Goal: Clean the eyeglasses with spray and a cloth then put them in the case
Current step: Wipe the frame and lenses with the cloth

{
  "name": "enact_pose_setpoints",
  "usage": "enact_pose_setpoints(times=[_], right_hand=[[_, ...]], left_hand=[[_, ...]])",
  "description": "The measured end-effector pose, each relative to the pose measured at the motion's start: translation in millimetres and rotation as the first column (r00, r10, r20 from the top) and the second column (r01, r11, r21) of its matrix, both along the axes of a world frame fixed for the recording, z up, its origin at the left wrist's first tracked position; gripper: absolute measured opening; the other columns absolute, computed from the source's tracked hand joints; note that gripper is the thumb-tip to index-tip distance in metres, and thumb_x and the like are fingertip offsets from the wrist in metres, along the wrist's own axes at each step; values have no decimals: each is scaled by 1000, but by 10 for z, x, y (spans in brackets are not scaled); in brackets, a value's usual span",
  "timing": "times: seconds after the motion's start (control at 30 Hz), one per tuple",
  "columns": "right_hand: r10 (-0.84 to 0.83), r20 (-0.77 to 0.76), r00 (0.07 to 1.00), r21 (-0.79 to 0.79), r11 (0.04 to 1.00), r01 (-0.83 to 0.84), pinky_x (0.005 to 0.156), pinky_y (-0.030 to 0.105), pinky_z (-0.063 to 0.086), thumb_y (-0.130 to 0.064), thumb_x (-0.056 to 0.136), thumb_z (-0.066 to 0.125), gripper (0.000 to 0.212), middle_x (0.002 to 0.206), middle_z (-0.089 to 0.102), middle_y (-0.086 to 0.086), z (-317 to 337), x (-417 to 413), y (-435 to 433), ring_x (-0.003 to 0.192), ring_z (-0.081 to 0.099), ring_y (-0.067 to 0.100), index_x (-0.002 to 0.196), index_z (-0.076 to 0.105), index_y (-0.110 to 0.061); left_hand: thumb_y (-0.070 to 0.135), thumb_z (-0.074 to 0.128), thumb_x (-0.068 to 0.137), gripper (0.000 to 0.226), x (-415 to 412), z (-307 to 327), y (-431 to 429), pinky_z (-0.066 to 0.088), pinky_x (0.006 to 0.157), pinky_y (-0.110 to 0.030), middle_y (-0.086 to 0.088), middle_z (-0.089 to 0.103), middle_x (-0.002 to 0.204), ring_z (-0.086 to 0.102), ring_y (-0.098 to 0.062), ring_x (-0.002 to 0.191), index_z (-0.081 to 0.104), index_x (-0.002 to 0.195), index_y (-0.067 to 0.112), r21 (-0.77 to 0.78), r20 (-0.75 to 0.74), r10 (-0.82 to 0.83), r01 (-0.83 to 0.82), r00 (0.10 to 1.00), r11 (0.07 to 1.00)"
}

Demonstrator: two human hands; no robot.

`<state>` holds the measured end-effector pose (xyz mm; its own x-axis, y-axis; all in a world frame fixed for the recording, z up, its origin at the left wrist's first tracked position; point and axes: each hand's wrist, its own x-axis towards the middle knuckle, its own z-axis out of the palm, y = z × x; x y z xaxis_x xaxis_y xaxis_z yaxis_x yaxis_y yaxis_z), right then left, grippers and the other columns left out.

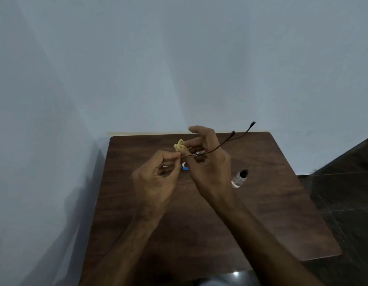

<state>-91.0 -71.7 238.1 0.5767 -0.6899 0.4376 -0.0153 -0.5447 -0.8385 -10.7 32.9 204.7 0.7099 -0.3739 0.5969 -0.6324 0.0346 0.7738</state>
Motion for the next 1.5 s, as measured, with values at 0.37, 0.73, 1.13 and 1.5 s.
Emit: enact_pose_setpoints(times=[0.37,0.73,1.13,1.5], right_hand=[[-25,-77,997,-58,998,21,76,27,60,-9,93,78,50,101,71,-20,-84,-70,32,94,72,1,135,56,-26],[34,-70,997,-72,997,-39,83,27,62,-8,90,82,57,95,68,-27,-46,5,-45,97,72,1,138,56,-24],[47,-50,998,23,999,-46,77,30,61,-2,91,78,54,99,76,-14,-71,71,-40,92,74,6,136,55,-21],[-4,-73,997,21,1000,6,80,29,62,-8,93,79,48,94,75,-14,8,3,-20,90,74,4,132,56,-24]], left_hand=[[5,83,87,22,4,-28,-30,63,84,-25,1,81,100,79,-5,91,80,108,3,-61,-115,1,-8,993,998],[7,83,87,28,59,-58,19,62,88,-23,0,81,105,77,-3,97,79,115,6,5,-66,19,-19,998,1000],[8,78,92,26,14,-141,58,62,89,-26,-1,81,106,77,-5,99,78,117,4,8,-28,3,-2,1000,1000],[11,77,93,24,-83,-134,-4,64,87,-30,-2,81,105,77,-8,98,78,116,5,-2,-57,32,-32,998,999]])
